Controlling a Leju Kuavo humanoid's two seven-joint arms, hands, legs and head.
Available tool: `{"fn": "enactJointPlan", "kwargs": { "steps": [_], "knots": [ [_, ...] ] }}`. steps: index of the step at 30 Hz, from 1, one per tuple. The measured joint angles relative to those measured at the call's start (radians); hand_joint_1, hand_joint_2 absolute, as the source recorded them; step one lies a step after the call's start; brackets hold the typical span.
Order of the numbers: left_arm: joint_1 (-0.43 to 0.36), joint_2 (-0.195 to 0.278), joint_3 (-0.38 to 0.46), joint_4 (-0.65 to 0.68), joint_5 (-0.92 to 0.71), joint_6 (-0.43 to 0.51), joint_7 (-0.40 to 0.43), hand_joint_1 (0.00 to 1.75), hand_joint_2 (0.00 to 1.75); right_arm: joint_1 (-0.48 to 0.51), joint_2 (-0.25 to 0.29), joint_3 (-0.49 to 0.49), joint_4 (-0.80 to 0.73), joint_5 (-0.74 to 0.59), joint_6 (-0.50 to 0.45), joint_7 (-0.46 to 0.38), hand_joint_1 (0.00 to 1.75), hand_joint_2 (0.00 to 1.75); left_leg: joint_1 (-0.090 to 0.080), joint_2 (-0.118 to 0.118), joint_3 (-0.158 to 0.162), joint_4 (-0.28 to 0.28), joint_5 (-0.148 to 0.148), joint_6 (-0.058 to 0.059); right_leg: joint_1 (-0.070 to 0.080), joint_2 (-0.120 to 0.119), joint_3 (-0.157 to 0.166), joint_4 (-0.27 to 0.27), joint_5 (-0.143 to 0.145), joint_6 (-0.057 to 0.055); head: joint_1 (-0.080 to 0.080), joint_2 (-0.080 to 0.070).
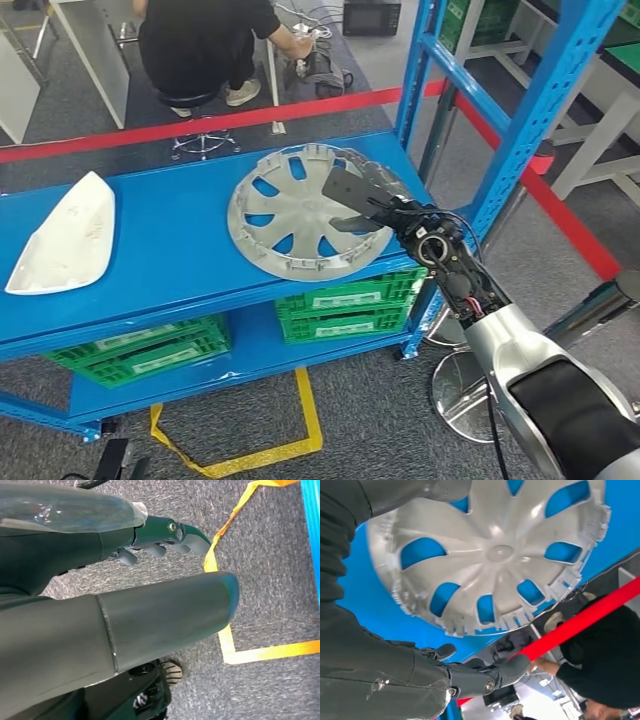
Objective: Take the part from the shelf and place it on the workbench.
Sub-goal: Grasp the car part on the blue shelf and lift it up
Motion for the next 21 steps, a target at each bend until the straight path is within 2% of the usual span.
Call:
{"fn": "enactJointPlan", "kwargs": {
  "steps": [3,5,7,8,11,12,16,21],
  "knots": [
    [-0.001,-0.003,0.000,0.000,0.000,0.001,-0.001,0.00,0.00,0.010,0.003,0.013,0.007,0.016,-0.027,0.015,0.00,1.75,-0.003,-0.001,0.002,-0.001,-0.002,0.006,0.000,0.000,0.004,-0.002,-0.002,-0.029,0.012,0.000],
    [-0.001,-0.003,0.000,0.000,0.001,0.001,-0.002,0.00,0.00,0.016,0.004,0.023,0.012,0.018,-0.035,0.017,0.00,1.75,-0.005,-0.003,0.002,0.000,-0.005,0.013,-0.001,-0.002,0.008,-0.008,-0.002,-0.030,0.019,0.000],
    [0.000,-0.003,0.000,0.000,0.001,0.002,-0.002,0.00,0.00,0.018,0.005,0.028,0.017,0.024,-0.041,0.018,0.00,1.75,-0.007,-0.004,0.002,0.000,-0.007,0.017,-0.002,-0.003,0.011,-0.012,-0.001,-0.025,0.026,0.000],
    [0.000,-0.003,0.000,0.000,0.001,0.003,-0.002,0.00,0.00,0.019,0.005,0.031,0.020,0.032,-0.046,0.019,0.00,1.75,-0.008,-0.004,0.002,0.000,-0.007,0.019,-0.003,-0.003,0.012,-0.014,-0.001,-0.018,0.029,0.000],
    [0.000,-0.003,0.000,0.000,0.002,0.007,-0.003,0.00,0.00,0.022,0.006,0.046,0.029,0.074,-0.077,0.022,0.00,1.75,-0.010,-0.004,0.002,0.001,-0.008,0.021,-0.006,-0.003,0.015,-0.020,0.000,0.012,0.033,0.000],
    [0.000,-0.003,0.000,0.000,0.002,0.008,-0.003,0.00,0.00,0.024,0.008,0.051,0.032,0.089,-0.091,0.022,0.00,1.75,-0.010,-0.004,0.002,0.001,-0.008,0.022,-0.007,-0.003,0.015,-0.020,0.000,0.017,0.033,0.000],
    [0.001,-0.004,0.000,0.000,0.003,0.010,-0.003,0.00,0.00,0.029,0.016,0.073,0.050,0.148,-0.144,0.023,0.00,1.75,-0.010,-0.003,0.003,0.001,-0.008,0.021,-0.005,-0.003,0.015,-0.020,0.000,0.020,0.029,0.000],
    [0.001,-0.004,0.000,0.000,0.004,0.011,-0.003,0.00,0.00,0.037,0.032,0.098,0.076,0.179,-0.163,0.023,0.00,1.75,-0.008,-0.003,0.004,0.000,-0.007,0.020,-0.002,-0.003,0.015,-0.018,0.000,0.020,0.022,0.000]
  ]
}}
